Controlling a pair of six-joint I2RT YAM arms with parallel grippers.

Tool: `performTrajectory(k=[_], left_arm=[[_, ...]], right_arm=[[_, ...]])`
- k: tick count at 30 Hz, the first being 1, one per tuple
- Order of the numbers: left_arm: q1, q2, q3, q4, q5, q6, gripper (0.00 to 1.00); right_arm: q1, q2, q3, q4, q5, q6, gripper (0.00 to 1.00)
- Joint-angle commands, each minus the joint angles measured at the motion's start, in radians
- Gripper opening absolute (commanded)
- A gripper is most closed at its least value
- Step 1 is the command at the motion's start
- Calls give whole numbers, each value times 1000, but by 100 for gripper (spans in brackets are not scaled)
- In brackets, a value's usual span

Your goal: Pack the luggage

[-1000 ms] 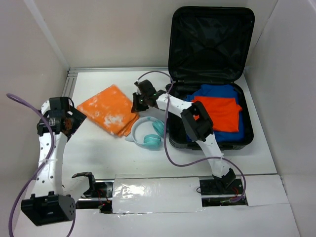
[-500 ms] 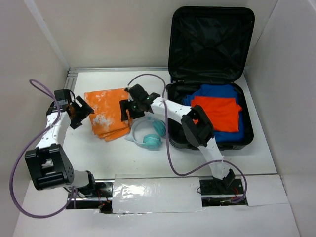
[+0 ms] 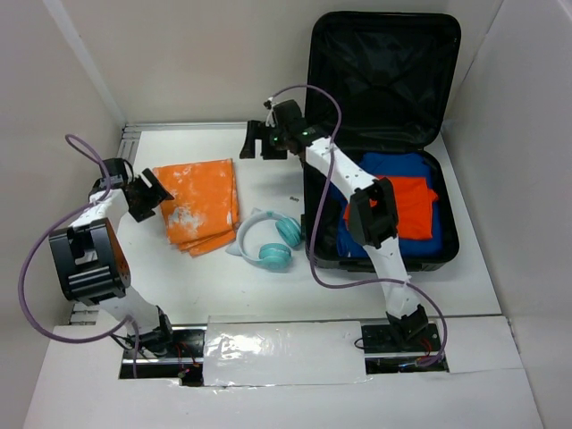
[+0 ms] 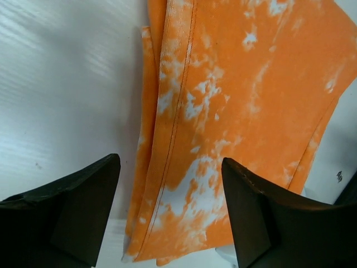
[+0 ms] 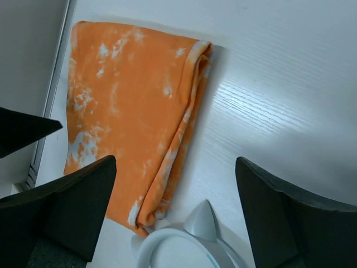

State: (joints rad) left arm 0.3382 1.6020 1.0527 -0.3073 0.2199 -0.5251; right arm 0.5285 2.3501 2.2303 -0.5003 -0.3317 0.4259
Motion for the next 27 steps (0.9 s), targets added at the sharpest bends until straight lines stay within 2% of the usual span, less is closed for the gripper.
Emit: performTrajectory(k=[1, 11, 15, 19, 23, 24, 27], left_arm=[[-17, 68, 44, 73, 53, 36, 85], [-27, 196, 93, 73, 33, 46, 77], [-45, 225, 93, 82, 23, 46, 69], [-80, 243, 93, 102, 0, 46, 57], [-99, 275, 93, 122, -1, 37, 46], [-99, 276, 93, 132, 9, 37, 46], [-108, 302, 102, 143, 19, 28, 42]], right_arm=[[56, 100, 66, 22, -55, 10, 94], [119, 264, 130, 31, -12, 30, 90], [140, 293, 84, 83, -24, 48, 88], [160, 334, 137, 62, 0, 48, 86], [188, 347, 126, 71, 49, 59, 78], [188, 359, 126, 80, 63, 68, 72], [188, 380, 126, 80, 63, 89, 66]])
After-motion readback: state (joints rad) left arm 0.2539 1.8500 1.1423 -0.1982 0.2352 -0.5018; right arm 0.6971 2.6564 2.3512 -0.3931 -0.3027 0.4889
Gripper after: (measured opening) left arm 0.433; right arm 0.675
